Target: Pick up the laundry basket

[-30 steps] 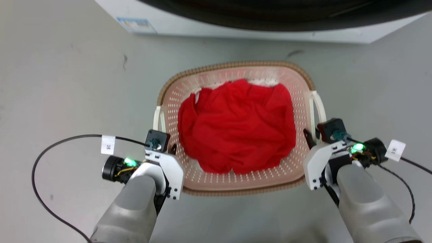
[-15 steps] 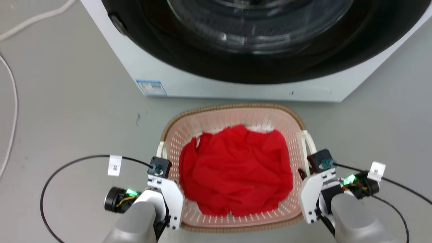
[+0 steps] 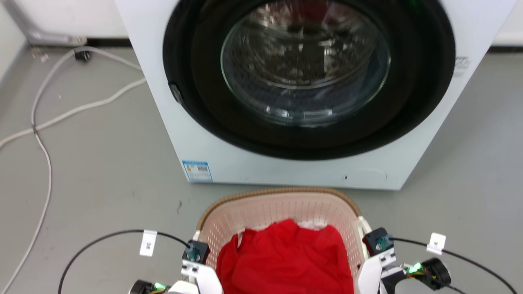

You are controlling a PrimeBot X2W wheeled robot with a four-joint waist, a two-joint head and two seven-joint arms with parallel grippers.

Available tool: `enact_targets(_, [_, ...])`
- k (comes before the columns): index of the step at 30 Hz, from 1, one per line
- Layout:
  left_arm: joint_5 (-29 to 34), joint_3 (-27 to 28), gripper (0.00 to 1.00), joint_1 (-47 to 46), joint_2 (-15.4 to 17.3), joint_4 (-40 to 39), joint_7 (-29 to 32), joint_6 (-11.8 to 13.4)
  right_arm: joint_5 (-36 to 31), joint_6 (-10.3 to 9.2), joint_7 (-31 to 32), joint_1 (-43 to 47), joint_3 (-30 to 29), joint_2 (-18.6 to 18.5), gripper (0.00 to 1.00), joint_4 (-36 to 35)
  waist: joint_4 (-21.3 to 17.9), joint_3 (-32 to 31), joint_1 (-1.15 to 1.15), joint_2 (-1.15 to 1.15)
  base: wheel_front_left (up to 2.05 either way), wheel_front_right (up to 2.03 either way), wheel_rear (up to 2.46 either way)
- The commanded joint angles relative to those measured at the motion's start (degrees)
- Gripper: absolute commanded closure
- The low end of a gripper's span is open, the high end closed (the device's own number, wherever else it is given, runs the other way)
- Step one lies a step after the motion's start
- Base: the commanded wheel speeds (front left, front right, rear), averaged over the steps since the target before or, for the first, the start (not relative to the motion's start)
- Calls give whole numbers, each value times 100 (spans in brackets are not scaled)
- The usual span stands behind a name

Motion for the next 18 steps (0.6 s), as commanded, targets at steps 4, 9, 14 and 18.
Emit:
enact_targets(4, [-148, -173, 100, 126, 20, -36, 134, -16, 316, 24, 202, 229, 352, -17, 100, -99, -2, -449, 2, 0, 0, 0, 0])
enact_targets(9, [-324, -355, 100, 182, 66, -74, 273, -16, 675, 26, 453, 377, 708, -3, 100, -156, -14, -632, 2, 0, 0, 0, 0])
enact_targets(14, [-491, -525, 100, 224, 113, -111, 313, -17, 973, 42, 599, 466, 1014, -2, 100, -194, -31, -772, 2, 0, 0, 0, 0])
enact_targets(18, [-586, -652, 100, 283, 152, -114, 314, -17, 1152, 45, 654, 508, 1224, -2, 100, -177, -47, -855, 2, 0, 0, 0, 0])
